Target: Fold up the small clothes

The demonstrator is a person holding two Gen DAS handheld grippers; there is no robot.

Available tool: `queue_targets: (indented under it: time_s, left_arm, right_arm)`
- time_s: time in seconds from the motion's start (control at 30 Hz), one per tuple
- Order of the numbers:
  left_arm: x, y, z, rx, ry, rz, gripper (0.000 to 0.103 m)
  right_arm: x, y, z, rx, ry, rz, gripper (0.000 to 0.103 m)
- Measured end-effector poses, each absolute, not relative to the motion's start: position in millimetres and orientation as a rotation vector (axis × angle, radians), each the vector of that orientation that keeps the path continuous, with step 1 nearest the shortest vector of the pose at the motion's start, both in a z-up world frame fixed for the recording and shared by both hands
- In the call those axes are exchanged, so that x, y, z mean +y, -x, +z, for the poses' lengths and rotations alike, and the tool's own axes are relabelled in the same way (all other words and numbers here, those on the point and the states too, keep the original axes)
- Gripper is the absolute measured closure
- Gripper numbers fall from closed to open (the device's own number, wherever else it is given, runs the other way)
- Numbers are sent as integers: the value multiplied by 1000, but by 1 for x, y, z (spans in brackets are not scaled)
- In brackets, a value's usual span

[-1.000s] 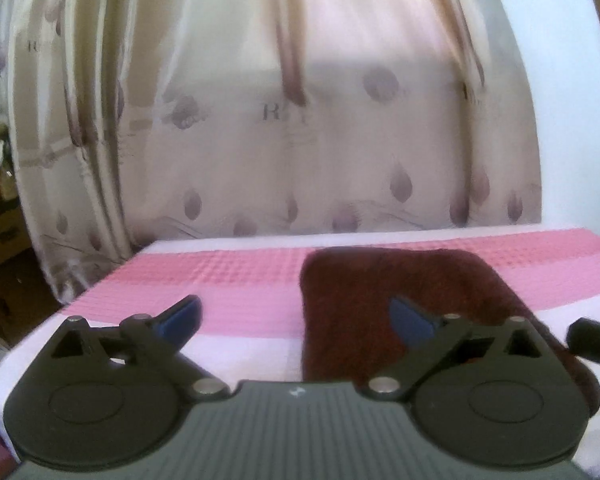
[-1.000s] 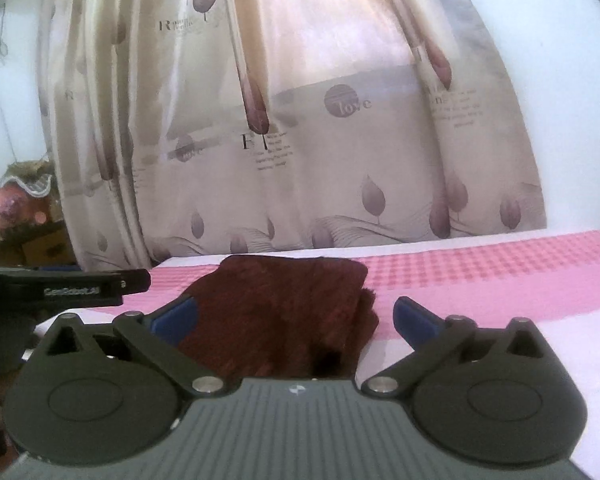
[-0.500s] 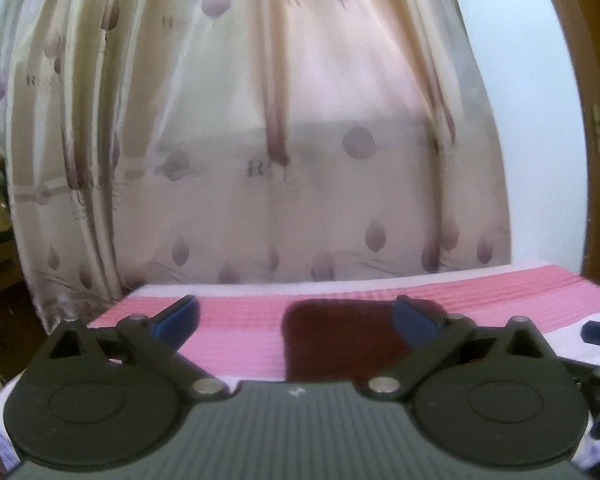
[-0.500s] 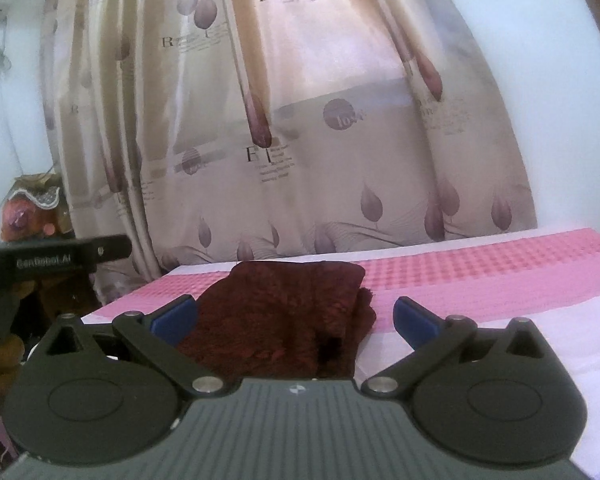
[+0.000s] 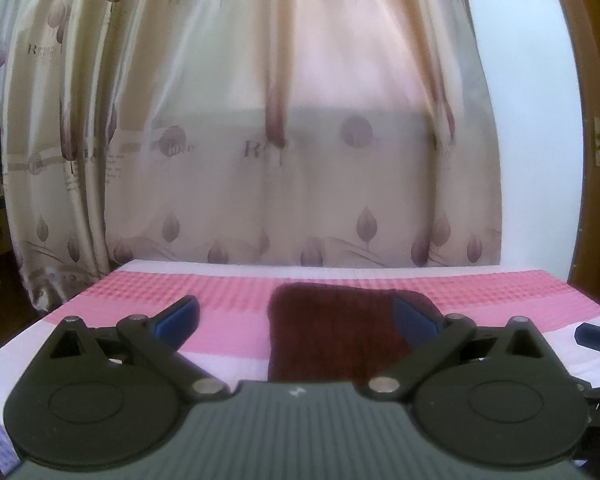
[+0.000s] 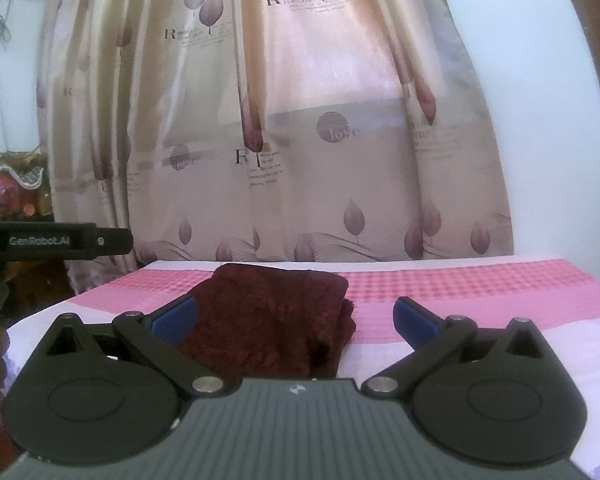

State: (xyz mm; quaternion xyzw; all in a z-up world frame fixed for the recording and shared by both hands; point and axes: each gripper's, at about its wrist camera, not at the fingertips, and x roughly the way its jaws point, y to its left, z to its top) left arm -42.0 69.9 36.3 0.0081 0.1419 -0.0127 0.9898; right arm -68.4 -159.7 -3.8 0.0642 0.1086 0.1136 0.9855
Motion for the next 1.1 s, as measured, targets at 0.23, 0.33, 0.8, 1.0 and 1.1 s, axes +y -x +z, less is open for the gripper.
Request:
queue_targets:
  time_s: [0.23,0.33,0.8,1.0,1.1]
  left_arm:
    - [71,35,28,320,-22,-35,0]
    - [73,32,23,342,-6,-33,0]
    - [78,23,3,386,-4,18,0]
    - [75,27,-3,367,-28,14,0]
    - [74,29,-2,350,-38,17,0]
  right_arm:
    - [-155,66,-9,243,-115,229,0]
    - [-154,66,-11,251,-109,227,0]
    - [-152,62,-20,279,-105,198,0]
    - [-154,61,-23,295,-111,193,0]
    - [-155,60,-24,299,-114,189,0]
